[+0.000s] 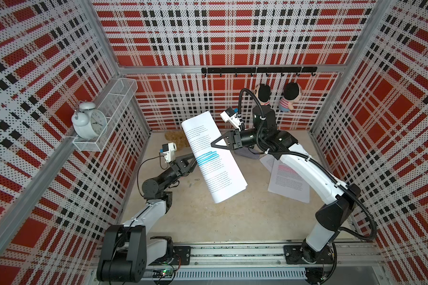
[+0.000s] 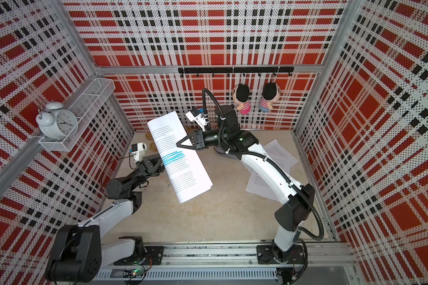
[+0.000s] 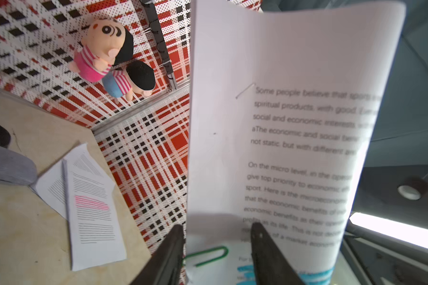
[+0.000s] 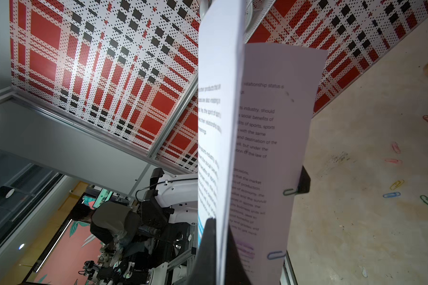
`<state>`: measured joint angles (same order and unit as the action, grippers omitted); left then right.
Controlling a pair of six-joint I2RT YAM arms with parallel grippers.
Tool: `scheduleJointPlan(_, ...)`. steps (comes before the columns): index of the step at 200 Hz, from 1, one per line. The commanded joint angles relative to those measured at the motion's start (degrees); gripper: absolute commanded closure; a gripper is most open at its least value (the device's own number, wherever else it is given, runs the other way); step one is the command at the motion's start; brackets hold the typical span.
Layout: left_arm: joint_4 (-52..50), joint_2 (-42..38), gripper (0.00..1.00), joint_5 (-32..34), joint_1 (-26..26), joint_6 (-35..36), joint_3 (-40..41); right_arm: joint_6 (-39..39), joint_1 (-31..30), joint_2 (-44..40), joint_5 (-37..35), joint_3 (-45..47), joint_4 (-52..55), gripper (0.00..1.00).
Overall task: Unclip the paperclips from the documents
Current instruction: Remove the paper clip from the document.
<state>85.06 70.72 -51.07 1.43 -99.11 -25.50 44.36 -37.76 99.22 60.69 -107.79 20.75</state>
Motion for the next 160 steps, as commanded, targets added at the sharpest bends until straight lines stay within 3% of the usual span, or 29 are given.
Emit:
scheduleJointPlan(1,17.2,1.2,0.43,-2.3,-0.9,-7.3,-1.5,2.1,0.0,-2.1,2.5,-0.4,-4.0,1.0)
scheduleJointPlan(22,17.5,0.7,0.36,-1.5,-3.1,-7.7,-1.1,2.9,0.6,-2.4,3.0,-1.1,-3.9,1.0)
scheduleJointPlan(66,17.7,1.0,0.31,-2.2,-4.2,-7.9,-1.5,6.3,0.9,-3.7,4.1,-1.0,-6.4,1.0)
scheduleJointPlan(103,18.0,1.0,0.34,-2.4,-3.2,-8.6,-2.5,8.2,1.3,-2.7,4.3,-0.3,-10.3,1.0)
scheduleJointPlan(119,18.0,0.6,0.43,-2.3,-2.5,-8.7,-2.4,8.3,1.8,-2.0,4.9,0.5,-11.5,1.0)
scheduleJointPlan(149,18.0,-0.2,0.74,-2.0,-2.8,-8.7,-1.3,7.1,4.8,-2.3,5.4,2.4,-11.3,1.0)
scheduleJointPlan(160,18.0,-0.4,0.77,-2.3,-2.9,-8.7,-1.0,6.2,5.8,-2.7,5.6,2.8,-10.1,1.0)
